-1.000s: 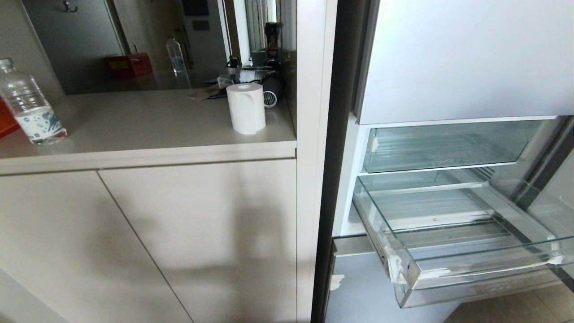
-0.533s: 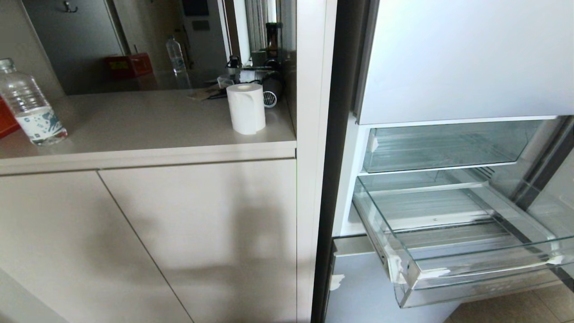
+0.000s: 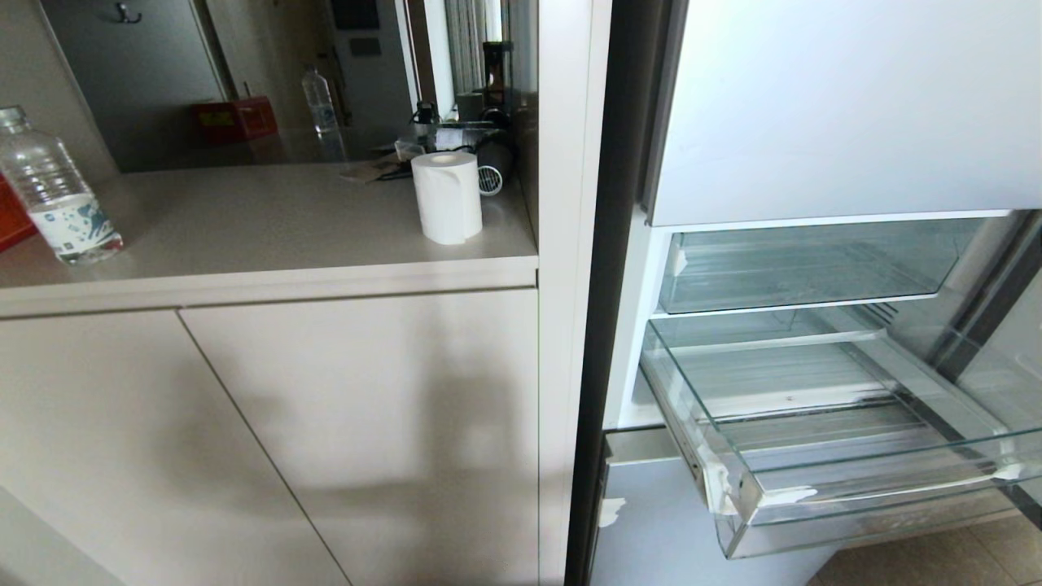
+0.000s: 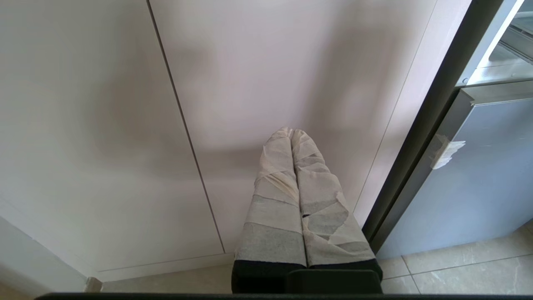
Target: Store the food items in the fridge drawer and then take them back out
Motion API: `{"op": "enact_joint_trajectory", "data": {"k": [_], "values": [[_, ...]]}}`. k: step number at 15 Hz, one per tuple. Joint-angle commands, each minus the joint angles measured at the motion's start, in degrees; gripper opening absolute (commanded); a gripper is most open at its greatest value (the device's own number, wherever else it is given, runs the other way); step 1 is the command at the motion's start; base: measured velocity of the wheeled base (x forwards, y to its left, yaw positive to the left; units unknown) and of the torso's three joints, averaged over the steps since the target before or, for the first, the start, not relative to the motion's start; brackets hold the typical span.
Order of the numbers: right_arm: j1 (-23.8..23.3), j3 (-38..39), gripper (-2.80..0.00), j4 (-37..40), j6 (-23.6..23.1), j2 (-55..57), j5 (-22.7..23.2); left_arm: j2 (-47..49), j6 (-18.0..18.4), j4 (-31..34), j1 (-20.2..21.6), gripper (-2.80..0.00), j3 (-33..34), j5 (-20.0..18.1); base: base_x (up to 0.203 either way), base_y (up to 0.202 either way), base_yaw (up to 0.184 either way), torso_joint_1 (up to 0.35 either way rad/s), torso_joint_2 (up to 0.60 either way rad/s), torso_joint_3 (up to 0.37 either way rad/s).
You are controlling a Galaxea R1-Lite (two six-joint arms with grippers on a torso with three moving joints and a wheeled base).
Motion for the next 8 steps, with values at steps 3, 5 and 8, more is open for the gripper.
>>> {"op": "enact_joint_trajectory", "data": {"k": [3, 5, 8], "values": [[0.93, -0.76, -2.80, -0.54, -2.92, 5.65, -0.41, 0.09, -0.01, 0.02, 0.04, -2.80, 0.00, 0.02, 0.000, 0.000, 0.000, 0.000, 0.00, 0.000], [1.31, -0.76, -2.80, -0.51, -3.01, 6.52, -0.41, 0.09, -0.03, 0.02, -0.05, -2.80, 0.00, 0.02, 0.000, 0.000, 0.000, 0.000, 0.00, 0.000], [2.52, -0.24, -2.80, -0.34, -3.09, 6.52, -0.51, 0.09, 0.04, 0.02, 0.04, -2.80, 0.00, 0.02, 0.000, 0.000, 0.000, 0.000, 0.00, 0.000]]}}
